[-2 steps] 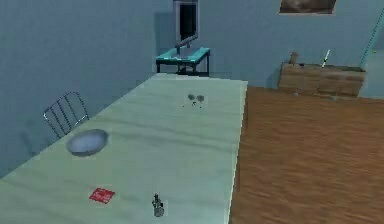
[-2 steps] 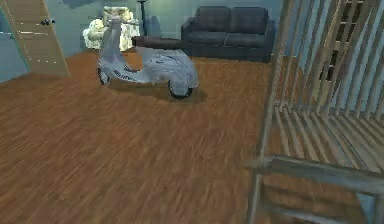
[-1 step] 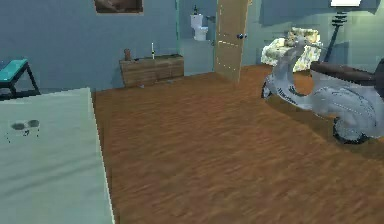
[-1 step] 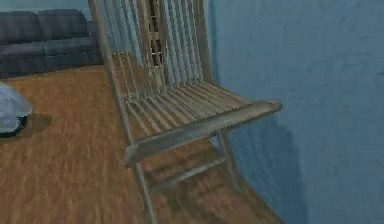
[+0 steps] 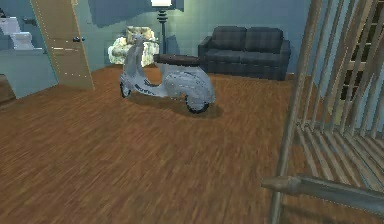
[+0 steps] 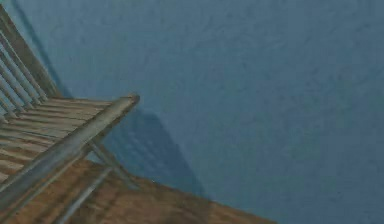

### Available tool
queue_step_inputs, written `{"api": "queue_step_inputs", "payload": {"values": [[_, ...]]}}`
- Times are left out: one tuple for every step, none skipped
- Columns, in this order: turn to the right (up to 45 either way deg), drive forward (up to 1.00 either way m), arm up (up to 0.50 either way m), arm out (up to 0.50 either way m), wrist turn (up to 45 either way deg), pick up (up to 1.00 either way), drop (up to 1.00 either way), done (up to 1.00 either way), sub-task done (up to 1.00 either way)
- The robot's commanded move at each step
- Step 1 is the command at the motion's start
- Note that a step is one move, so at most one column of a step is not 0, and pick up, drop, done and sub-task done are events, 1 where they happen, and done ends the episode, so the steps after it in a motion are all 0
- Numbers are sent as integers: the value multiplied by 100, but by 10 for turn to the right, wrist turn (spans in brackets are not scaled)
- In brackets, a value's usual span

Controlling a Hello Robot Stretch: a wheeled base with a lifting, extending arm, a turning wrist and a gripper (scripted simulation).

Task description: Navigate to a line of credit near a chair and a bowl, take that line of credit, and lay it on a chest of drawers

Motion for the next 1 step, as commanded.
{"api": "queue_step_inputs", "payload": {"values": [[0,35,0,0,0,0,0,0,0]]}}
